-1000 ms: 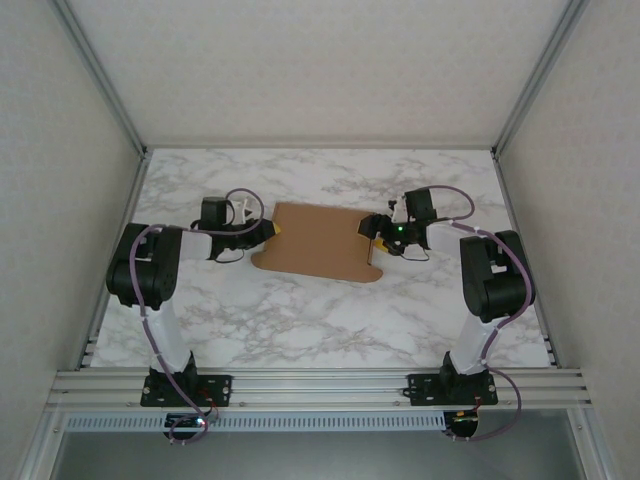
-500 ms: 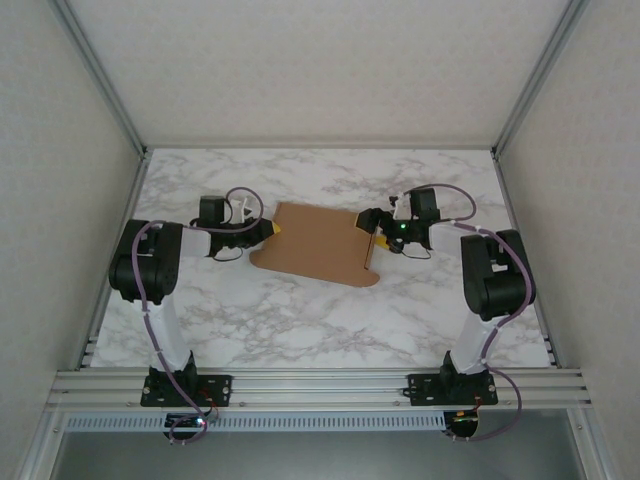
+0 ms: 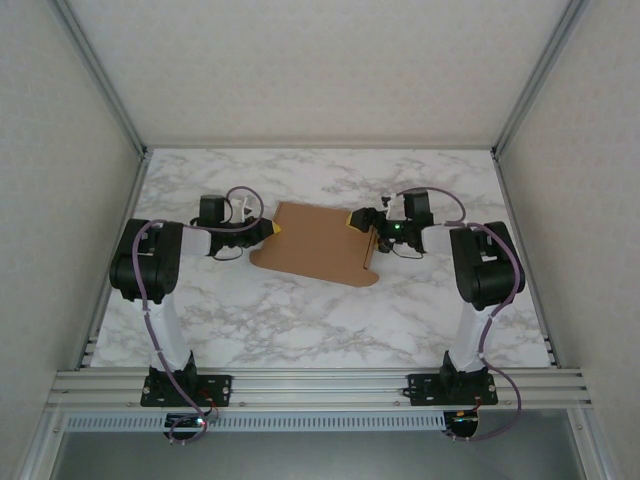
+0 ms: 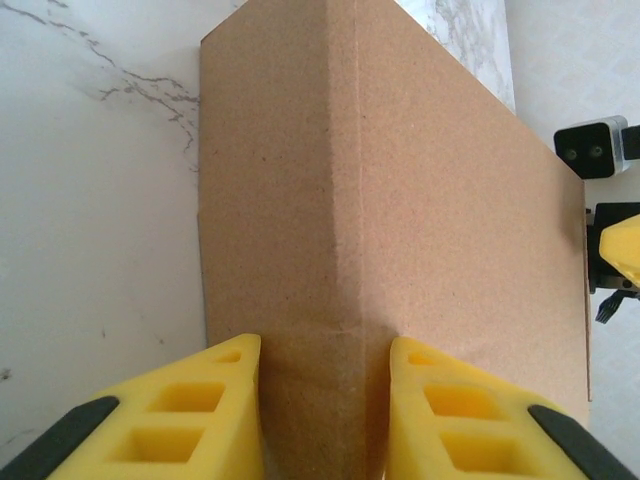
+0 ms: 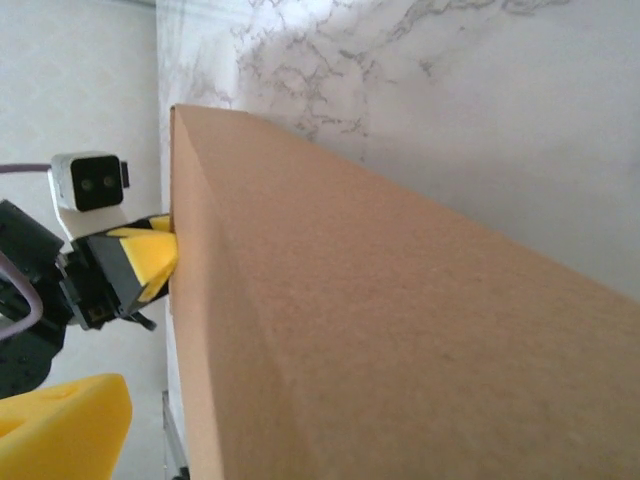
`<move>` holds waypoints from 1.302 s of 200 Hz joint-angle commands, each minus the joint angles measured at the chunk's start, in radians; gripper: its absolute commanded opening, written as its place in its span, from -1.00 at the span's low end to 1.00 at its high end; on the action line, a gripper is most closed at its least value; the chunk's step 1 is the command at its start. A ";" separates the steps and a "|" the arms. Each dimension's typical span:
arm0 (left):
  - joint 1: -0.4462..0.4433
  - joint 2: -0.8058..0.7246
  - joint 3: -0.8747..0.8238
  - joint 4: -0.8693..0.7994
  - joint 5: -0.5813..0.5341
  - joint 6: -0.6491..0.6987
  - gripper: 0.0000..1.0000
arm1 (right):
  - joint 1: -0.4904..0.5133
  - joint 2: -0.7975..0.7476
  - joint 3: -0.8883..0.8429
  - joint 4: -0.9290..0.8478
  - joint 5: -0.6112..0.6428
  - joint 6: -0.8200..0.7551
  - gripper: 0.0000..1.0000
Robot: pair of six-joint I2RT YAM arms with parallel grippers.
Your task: Fold the paper box
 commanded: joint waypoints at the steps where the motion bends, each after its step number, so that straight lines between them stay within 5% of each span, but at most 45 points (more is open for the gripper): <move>1: -0.013 0.093 -0.053 -0.216 -0.160 0.017 -0.65 | 0.022 0.011 -0.018 0.068 -0.058 0.055 0.94; 123: -0.038 0.028 -0.057 -0.220 -0.187 0.011 -0.57 | 0.032 -0.113 -0.019 -0.017 0.021 0.044 0.18; 158: -0.033 -0.057 -0.065 -0.227 -0.266 -0.002 -0.19 | 0.030 -0.164 -0.022 -0.060 0.050 0.076 0.13; 194: -0.057 -0.278 -0.061 -0.318 -0.501 0.030 -0.15 | 0.015 -0.217 -0.018 -0.158 0.073 0.095 0.10; 217: -0.160 -0.446 -0.031 -0.397 -0.725 0.138 -0.12 | 0.009 -0.233 -0.017 -0.199 0.070 0.104 0.09; 260: -0.592 -0.605 -0.058 -0.421 -1.008 0.568 -0.09 | 0.010 -0.242 -0.015 -0.226 0.040 0.135 0.09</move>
